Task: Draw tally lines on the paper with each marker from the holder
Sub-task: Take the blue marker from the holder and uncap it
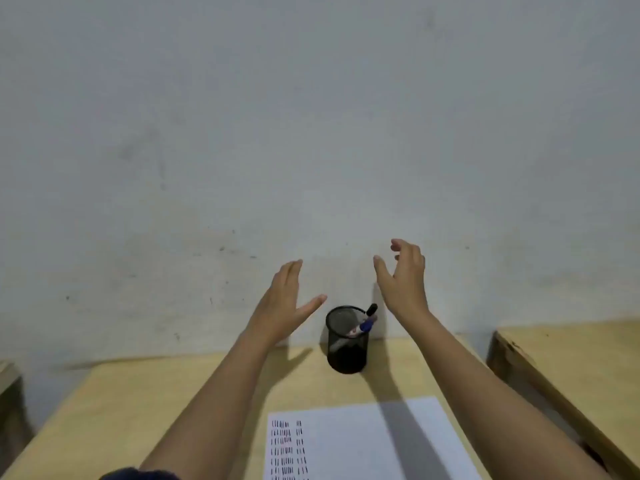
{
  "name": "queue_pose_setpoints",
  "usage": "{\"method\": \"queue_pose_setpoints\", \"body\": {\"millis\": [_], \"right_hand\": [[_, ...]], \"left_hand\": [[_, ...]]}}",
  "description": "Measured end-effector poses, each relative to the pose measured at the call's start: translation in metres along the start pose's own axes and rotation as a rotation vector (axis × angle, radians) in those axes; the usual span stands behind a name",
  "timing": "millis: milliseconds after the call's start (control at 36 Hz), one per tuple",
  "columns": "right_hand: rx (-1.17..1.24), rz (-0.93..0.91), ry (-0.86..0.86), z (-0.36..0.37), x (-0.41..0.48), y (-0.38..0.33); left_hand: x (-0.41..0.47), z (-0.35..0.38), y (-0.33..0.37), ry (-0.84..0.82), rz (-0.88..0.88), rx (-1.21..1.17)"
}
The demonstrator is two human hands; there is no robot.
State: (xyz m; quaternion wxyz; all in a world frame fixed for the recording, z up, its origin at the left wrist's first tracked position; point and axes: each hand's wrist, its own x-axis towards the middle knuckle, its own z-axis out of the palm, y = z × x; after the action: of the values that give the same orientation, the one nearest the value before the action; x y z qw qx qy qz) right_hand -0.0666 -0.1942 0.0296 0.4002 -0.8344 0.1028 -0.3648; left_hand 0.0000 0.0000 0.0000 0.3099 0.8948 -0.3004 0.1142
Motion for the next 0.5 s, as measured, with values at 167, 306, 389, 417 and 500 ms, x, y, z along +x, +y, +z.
{"method": "queue_pose_setpoints", "body": {"millis": [167, 306, 389, 417, 500], "right_hand": [[0.108, 0.158, 0.089, 0.03, -0.048, 0.039], [0.158, 0.254, 0.091, 0.053, -0.077, 0.058], [0.182, 0.293, 0.108, 0.064, -0.084, 0.063], [0.192, 0.309, 0.115, 0.067, -0.085, 0.064], [0.219, 0.324, 0.137, 0.073, -0.087, 0.065]], "left_hand": [[-0.034, 0.067, -0.024, -0.185, -0.147, -0.216], [-0.047, 0.108, -0.03, -0.235, -0.264, -0.396], [-0.05, 0.123, -0.025, -0.192, -0.34, -0.544], [-0.05, 0.128, -0.023, -0.174, -0.353, -0.568], [-0.049, 0.135, -0.015, -0.104, -0.325, -0.651]]}}
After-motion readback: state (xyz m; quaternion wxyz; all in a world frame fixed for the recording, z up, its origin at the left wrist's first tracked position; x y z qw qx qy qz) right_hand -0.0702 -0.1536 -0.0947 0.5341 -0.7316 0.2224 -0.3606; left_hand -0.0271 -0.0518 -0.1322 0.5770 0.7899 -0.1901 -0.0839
